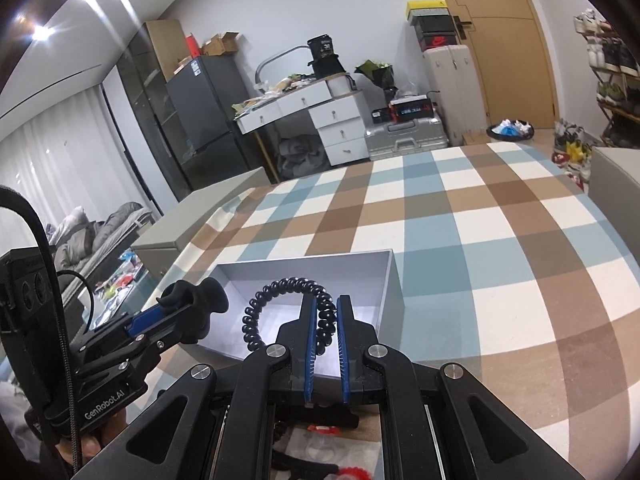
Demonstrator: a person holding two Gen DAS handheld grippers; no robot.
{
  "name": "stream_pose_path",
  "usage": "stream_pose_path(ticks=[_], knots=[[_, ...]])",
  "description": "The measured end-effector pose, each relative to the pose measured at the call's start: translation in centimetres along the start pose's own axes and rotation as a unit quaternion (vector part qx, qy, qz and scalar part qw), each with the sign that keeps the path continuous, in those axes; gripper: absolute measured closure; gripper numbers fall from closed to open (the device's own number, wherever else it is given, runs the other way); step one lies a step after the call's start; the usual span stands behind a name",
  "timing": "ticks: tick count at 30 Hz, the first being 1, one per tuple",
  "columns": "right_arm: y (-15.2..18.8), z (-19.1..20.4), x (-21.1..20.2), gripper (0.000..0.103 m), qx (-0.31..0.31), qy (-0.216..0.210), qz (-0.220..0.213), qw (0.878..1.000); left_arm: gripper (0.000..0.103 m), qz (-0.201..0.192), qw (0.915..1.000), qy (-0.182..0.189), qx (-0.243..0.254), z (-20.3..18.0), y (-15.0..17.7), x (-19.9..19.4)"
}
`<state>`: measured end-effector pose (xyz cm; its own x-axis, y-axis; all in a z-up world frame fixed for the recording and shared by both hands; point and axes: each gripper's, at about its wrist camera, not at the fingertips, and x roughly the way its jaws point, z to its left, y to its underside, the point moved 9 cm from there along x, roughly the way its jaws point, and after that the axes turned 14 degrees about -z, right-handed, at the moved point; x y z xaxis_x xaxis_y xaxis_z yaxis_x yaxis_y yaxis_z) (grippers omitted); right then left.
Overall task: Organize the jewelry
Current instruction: 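Carry the coiled bracelet and claw clip over the grey box with both tools, then open both tools to drop the bracelet and claw clip into the box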
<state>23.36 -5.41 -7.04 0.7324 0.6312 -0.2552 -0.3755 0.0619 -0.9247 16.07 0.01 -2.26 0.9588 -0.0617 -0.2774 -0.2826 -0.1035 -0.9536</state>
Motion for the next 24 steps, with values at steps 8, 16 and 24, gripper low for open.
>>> stream_pose_path(ticks=[8, 16, 24], knots=[[-0.1, 0.0, 0.3, 0.076, 0.004, 0.003, -0.003, 1.000, 0.077, 0.004, 1.0000, -0.003, 0.001, 0.1, 0.2, 0.2], [-0.8, 0.9, -1.5, 0.027, -0.011, -0.013, -0.015, 1.000, 0.041, 0.021, 0.9997, 0.008, -0.009, 0.3, 0.1, 0.0], [0.0, 1.5, -3.8, 0.000, -0.050, -0.013, -0.013, 0.999, 0.008, 0.019, 0.9997, -0.014, -0.005, 0.4, -0.4, -2.3]])
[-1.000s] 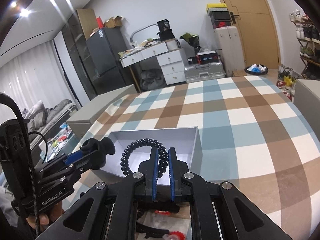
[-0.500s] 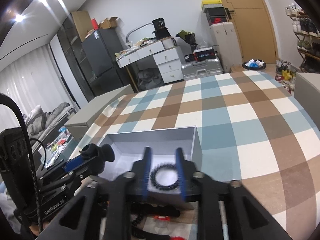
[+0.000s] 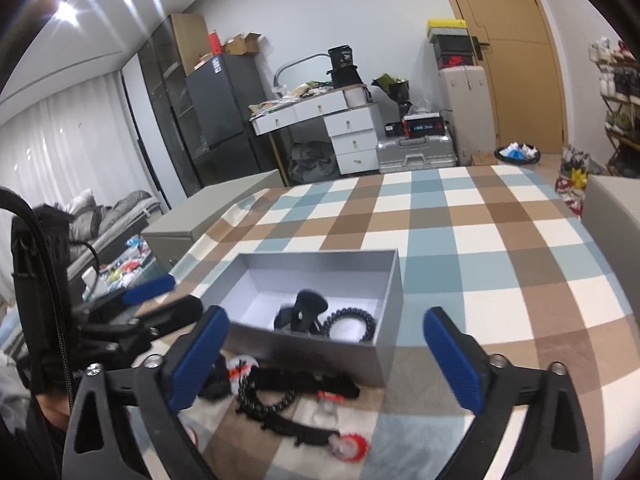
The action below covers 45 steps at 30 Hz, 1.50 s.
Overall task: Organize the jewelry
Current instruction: 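Open both tools to drop the bracelet and claw clip into the box, then withdraw both tools from the box back toward the remaining jewelry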
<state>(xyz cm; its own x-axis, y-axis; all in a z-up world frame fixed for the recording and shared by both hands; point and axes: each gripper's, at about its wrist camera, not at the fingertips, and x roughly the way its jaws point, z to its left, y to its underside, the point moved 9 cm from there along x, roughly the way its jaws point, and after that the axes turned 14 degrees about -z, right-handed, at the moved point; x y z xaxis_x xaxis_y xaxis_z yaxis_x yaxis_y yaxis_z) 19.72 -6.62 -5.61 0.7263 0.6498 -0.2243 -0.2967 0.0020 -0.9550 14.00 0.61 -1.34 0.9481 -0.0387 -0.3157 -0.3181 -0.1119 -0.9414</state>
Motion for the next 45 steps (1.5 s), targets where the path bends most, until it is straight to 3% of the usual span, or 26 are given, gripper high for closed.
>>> stream_pose_path(ticks=[1, 6, 13, 22, 30, 38, 40, 45], knots=[[0.1, 0.0, -0.3, 0.000, -0.004, 0.001, 0.002, 1.000, 0.001, 0.001, 1.0000, -0.001, 0.004, -0.1, 0.3, -0.4], [1.6, 0.2, -1.4, 0.000, -0.016, 0.006, 0.022, 1.000, 0.001, 0.012, 0.9998, 0.011, 0.014, -0.5, 1.6, -1.8], [4.2, 0.4, -1.9, 0.000, -0.050, 0.015, 0.062, 0.997, 0.001, 0.016, 0.9986, -0.005, 0.050, -0.3, 3.6, -2.3], [7.4, 0.3, -1.3, 0.000, -0.070, 0.023, 0.123, 0.990, 0.001, 0.037, 0.9978, -0.023, 0.049, 0.8, 5.2, -1.8], [8.2, -0.1, -1.3, 0.002, -0.090, 0.032, 0.142, 0.985, 0.001, 0.045, 0.9972, -0.027, 0.052, 0.7, 5.9, -2.1], [8.1, 0.1, -1.4, 0.021, -0.075, 0.001, 0.147, 0.986, 0.001, 0.044, 0.9969, -0.027, 0.060, 0.5, 6.0, -2.2], [8.3, 0.2, -1.2, 0.032, -0.070, -0.004, 0.153, 0.986, 0.001, 0.044, 0.9969, -0.027, 0.060, 0.5, 6.0, -2.1], [8.8, 0.2, -1.0, 0.038, -0.068, -0.008, 0.162, 0.984, 0.001, 0.046, 0.9968, -0.026, 0.060, 0.6, 6.0, -2.1]])
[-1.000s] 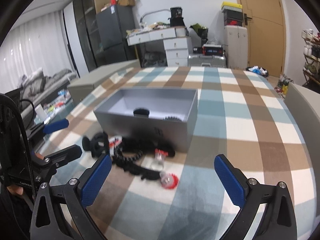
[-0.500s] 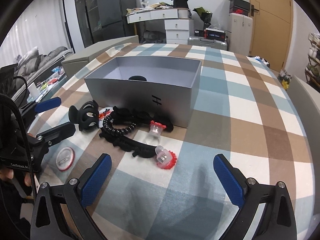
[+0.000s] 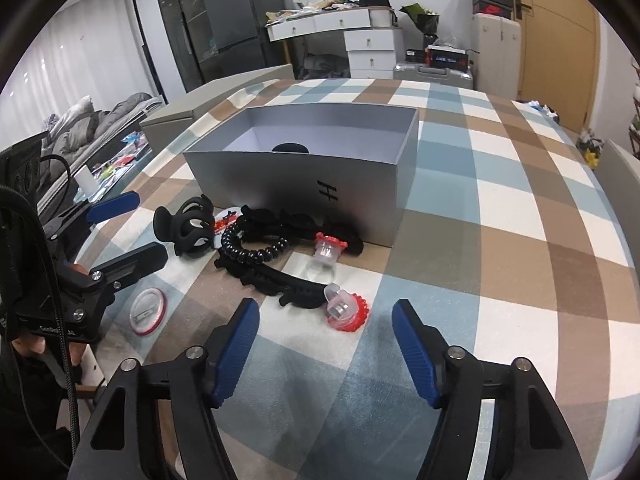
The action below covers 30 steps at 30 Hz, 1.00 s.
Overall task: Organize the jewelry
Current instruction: 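Withdraw both tools from the box back toward the remaining jewelry, then grasp the clear red-capped vial with the right tool while the left tool grasps a black claw clip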
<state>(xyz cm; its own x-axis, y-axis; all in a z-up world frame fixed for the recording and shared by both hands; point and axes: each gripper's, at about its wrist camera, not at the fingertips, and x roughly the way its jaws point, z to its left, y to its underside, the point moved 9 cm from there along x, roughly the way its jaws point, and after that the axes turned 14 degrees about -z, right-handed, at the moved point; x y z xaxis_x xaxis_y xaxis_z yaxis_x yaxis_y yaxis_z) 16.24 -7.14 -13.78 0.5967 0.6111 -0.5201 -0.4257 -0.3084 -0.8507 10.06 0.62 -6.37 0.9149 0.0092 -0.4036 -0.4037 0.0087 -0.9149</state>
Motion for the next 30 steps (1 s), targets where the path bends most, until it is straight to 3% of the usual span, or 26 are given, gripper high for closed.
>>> stream_pose_path(ticks=[5, 9, 20, 25, 30], knots=[[0.03, 0.16, -0.02, 0.042, -0.003, -0.001, -0.001, 1.000, 0.001, 0.000, 1.0000, 0.000, 0.000, 0.01, -0.03, -0.03], [-0.03, -0.06, 0.10, 0.057, -0.004, 0.006, -0.005, 1.000, 0.001, 0.002, 1.0000, 0.001, -0.004, 0.08, -0.04, 0.10], [0.12, -0.44, 0.37, 0.071, -0.009, 0.017, -0.001, 1.000, 0.001, 0.003, 1.0000, 0.002, -0.003, 0.10, -0.07, 0.19], [0.18, -0.55, 0.32, 0.087, -0.017, 0.026, -0.001, 1.000, 0.001, 0.004, 1.0000, 0.002, -0.003, 0.08, -0.07, 0.24], [-0.38, -0.40, -0.42, 0.087, -0.025, 0.028, -0.016, 0.999, 0.001, 0.003, 1.0000, 0.004, -0.003, 0.02, -0.06, 0.23]])
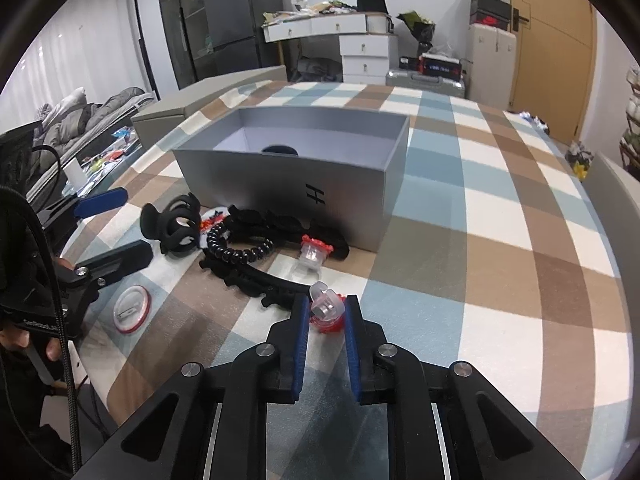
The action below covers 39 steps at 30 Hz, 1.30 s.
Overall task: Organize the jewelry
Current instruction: 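Grasp the clear red-capped vial with the right tool while the left tool grasps a black claw clip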
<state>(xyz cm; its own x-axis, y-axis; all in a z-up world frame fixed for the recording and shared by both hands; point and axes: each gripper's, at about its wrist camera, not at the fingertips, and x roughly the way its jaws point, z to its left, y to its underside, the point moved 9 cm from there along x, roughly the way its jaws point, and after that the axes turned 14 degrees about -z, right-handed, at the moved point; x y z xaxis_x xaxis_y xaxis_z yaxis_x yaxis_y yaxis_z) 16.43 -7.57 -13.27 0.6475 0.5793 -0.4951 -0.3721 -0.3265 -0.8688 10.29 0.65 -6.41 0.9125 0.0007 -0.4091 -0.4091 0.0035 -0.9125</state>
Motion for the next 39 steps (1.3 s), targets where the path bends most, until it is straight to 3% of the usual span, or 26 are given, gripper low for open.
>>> stream_pose_path(ticks=[17, 18, 22, 24, 31, 39], knots=[[-1.5, 0.4, -1.0, 0.087, 0.015, -0.013, -0.036, 0.999, 0.001, 0.009, 1.0000, 0.003, 0.001, 0.0, -0.4, 0.5], [-1.5, 0.4, -1.0, 0.087, 0.015, -0.014, -0.038, 0.999, 0.003, 0.015, 0.9999, 0.006, -0.001, -0.1, -0.3, 0.6], [-1.5, 0.6, -1.0, 0.087, 0.014, -0.016, -0.038, 0.999, 0.033, 0.037, 0.9992, 0.008, 0.010, -0.4, 0.2, 1.3], [-1.5, 0.5, -1.0, 0.087, 0.014, -0.016, -0.038, 0.999, 0.041, 0.051, 0.9986, 0.013, 0.008, -0.5, 0.6, 1.6], [-1.4, 0.4, -0.9, 0.087, 0.016, -0.014, -0.035, 0.999, 0.053, 0.058, 0.9976, 0.036, -0.002, -1.2, 0.8, 1.4], [-1.5, 0.6, -1.0, 0.087, 0.014, -0.016, -0.037, 0.999, 0.056, 0.070, 0.9968, 0.036, 0.009, -1.6, 1.3, 1.6]])
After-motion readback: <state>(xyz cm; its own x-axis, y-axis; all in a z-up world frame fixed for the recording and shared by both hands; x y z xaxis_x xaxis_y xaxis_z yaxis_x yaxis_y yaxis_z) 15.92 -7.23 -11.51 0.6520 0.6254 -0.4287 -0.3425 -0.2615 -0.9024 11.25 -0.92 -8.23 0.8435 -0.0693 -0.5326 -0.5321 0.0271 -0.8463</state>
